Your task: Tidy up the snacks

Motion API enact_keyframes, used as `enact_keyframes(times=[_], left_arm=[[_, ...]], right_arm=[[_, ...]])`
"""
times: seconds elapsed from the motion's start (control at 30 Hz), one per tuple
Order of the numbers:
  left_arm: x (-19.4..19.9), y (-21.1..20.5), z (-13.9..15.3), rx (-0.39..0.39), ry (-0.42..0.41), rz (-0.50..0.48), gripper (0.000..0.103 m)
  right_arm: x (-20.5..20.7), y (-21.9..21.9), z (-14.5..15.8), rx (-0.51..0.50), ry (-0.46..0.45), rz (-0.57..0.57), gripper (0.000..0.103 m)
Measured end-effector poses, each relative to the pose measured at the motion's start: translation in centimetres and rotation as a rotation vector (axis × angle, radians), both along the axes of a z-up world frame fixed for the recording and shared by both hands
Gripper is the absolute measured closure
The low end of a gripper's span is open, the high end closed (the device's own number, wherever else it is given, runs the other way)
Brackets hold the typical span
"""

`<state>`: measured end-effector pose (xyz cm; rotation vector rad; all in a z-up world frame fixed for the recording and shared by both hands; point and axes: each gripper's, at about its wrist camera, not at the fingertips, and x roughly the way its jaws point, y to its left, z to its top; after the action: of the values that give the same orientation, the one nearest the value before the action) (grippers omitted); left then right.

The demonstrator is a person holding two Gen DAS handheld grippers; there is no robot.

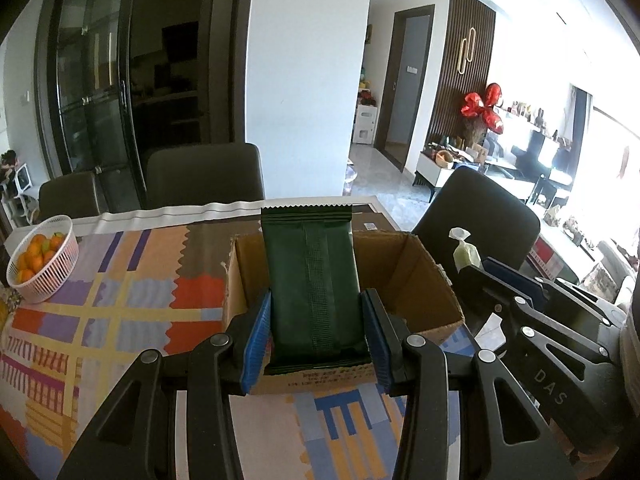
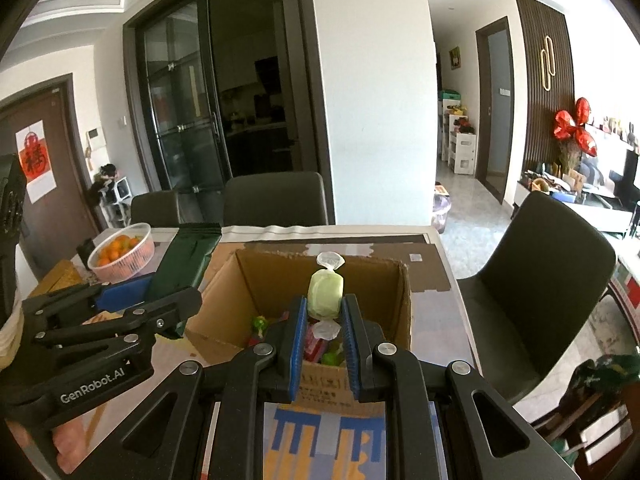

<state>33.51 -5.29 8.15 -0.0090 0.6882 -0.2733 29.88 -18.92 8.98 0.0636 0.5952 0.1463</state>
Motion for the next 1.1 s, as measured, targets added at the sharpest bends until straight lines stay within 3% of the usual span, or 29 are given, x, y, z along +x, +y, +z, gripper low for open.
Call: enact_keyframes(times=[0.6,0.67,0.7,0.8,0.93,1.1], left_arm=[[5.5,-1.0,-2.6,0.059,0.101,-0.002,0.059],[5.8,-1.1,-2.9,0.078,0.109,0.013,0.054],[5.7,-1.1,-3.1,0.086,0.11,0.018,0.053],[5.0,-0.8,-3.2,0.103,0.093,0.037,0.044],[3.4,-0.6,-2.9,0.128,0.053,0.054,0.039],[0.0,-0.2,-1.9,0.124,-0.009,0.082,0.033]], right_arm=[[4.8,-0.3,-2.2,-0.031,0.095,-0.007,0.084],[5.3,-0.5,-2.6,-0.052,0.108,-0.016,0.084],[5.5,-0.5,-2.8,-0.058,0.117,-0.02,0.083],[5.5,-1.0,-3.3,-0.05,0.134,-0.047,0.067],[4.5,-1.3,-3.4,-0.058,0.132,-0.054,0.066],[2.3,-1.1,-2.7,-0.048,0.097,-0.049,0.056]])
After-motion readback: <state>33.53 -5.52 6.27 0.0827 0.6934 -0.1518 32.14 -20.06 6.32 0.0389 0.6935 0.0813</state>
